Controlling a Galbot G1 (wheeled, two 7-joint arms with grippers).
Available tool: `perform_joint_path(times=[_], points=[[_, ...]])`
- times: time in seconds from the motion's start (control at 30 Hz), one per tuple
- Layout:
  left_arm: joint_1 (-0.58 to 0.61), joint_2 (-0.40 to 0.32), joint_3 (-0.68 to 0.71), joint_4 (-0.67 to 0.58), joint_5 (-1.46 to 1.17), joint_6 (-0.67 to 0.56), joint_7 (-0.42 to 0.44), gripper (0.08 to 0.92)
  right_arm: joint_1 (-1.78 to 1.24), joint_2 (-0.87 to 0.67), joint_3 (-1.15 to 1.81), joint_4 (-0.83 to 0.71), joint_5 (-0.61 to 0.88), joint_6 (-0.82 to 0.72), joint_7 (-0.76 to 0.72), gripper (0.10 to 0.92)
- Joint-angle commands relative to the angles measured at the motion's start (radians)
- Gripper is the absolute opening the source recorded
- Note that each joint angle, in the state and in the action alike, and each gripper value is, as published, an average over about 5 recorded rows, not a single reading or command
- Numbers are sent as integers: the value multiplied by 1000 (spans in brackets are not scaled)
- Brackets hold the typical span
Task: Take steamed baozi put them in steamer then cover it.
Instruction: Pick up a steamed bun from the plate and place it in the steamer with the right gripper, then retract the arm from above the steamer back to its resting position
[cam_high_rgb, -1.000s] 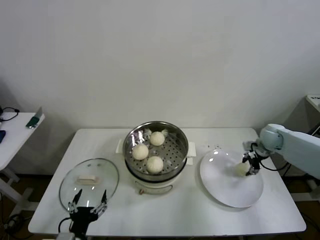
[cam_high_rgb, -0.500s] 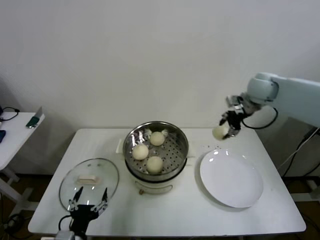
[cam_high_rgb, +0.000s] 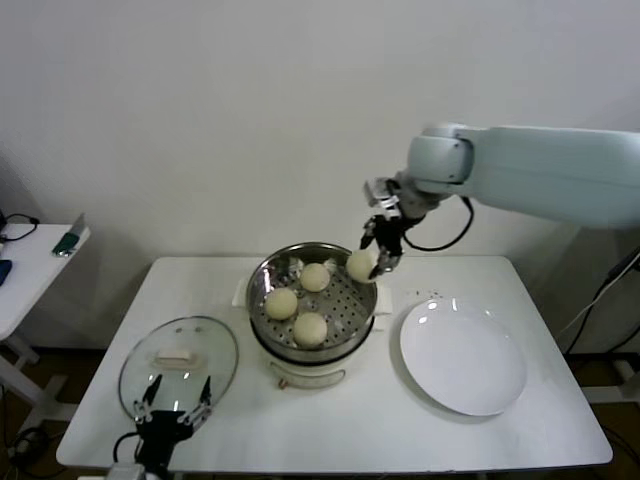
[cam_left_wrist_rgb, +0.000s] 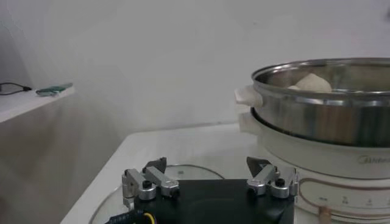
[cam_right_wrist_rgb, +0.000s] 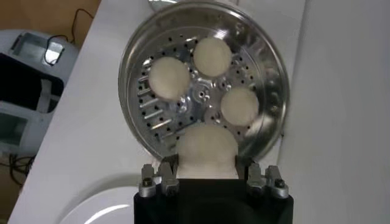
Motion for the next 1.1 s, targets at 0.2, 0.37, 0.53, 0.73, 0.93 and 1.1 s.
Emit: perform_joint_path(times=[0.2,0.37,0.53,0.73,0.93,1.1], points=[[0,-1,1,4,-2,-1,0,823,-180,120,10,-37,-108,-57,100,628],[1,2,-1,4,-2,-1,0,823,-220,111,16,-53,-140,-62,103,628],[3,4,0,5,-2,-2,0,823,-243,106,17,-56,-155,-66,107,635],[5,2,4,5,-1,-4,0,823,-263,116,47,-79,-154,-64,129,649],[4,3,3,4,-1,-4,-1,823,-215,109,60,-93,-139,-22,94,779],[5,4,0,2,-2,-4,-1,823,-117,52,73,-83,-67,40,9,820]])
